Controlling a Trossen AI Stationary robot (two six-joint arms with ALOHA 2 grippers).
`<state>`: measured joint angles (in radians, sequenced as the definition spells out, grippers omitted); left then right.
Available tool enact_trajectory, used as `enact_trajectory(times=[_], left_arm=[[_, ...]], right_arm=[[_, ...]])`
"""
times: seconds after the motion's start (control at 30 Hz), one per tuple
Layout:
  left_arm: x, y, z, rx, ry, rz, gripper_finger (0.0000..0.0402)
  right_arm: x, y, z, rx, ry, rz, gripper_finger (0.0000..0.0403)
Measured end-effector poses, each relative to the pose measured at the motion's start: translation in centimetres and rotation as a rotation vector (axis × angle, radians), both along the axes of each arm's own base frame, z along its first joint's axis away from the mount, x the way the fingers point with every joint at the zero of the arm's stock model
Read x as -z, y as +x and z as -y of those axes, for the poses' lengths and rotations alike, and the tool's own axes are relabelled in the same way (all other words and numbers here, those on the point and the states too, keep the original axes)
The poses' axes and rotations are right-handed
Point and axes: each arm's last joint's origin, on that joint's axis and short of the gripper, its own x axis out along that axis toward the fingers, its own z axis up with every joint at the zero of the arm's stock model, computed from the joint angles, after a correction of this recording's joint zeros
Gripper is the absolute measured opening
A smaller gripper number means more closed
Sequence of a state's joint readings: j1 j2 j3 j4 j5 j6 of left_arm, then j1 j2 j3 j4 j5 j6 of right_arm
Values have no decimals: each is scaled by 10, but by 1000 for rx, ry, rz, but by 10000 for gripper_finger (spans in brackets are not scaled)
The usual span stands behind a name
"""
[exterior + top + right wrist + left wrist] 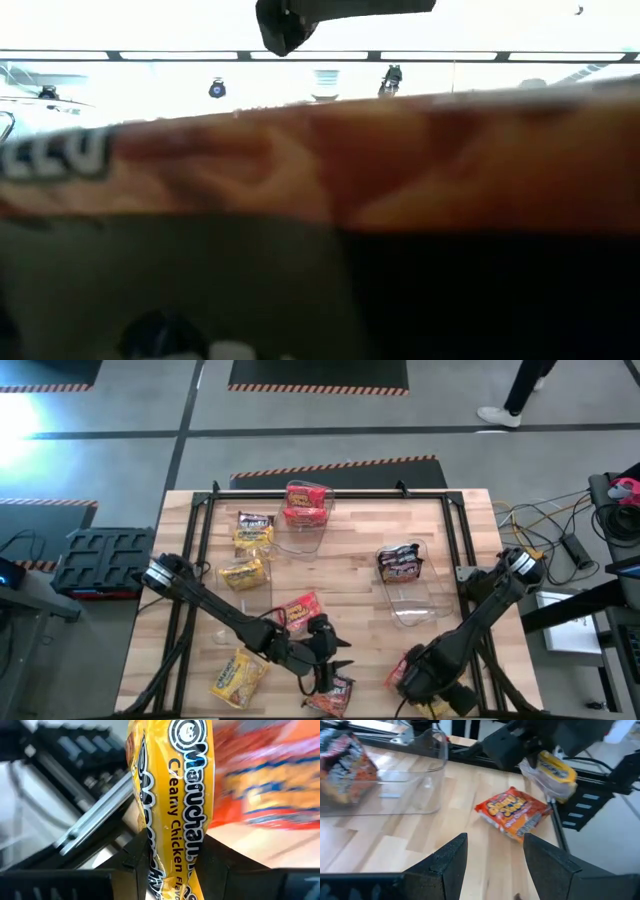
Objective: Sort Maruchan noodles
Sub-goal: Put the bottom right yellow pack noodle into the bottom left transparent bin
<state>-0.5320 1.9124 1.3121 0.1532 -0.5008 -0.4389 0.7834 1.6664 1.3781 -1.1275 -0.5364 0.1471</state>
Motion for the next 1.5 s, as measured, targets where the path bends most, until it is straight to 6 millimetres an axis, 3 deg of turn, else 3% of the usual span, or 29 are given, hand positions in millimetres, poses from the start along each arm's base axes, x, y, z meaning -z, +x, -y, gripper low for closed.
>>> enact_trajectory(times=[0.27,0.47,0.73,1.1,1.5], left_arm=[[-15,-16,3,-44,45,-23,176],[-21,-31,6,-90,91,-65,176],[-14,-41,10,-65,145,-146,176],[-14,-40,12,9,152,-156,176],[-27,-25,-6,-47,255,-122,176]], right_arm=[[-28,13,4,64,-157,315,115],[-31,23,15,120,-256,419,115],[-31,38,33,163,-366,510,115],[-33,60,64,216,-510,601,115],[-32,75,87,163,-533,609,115]])
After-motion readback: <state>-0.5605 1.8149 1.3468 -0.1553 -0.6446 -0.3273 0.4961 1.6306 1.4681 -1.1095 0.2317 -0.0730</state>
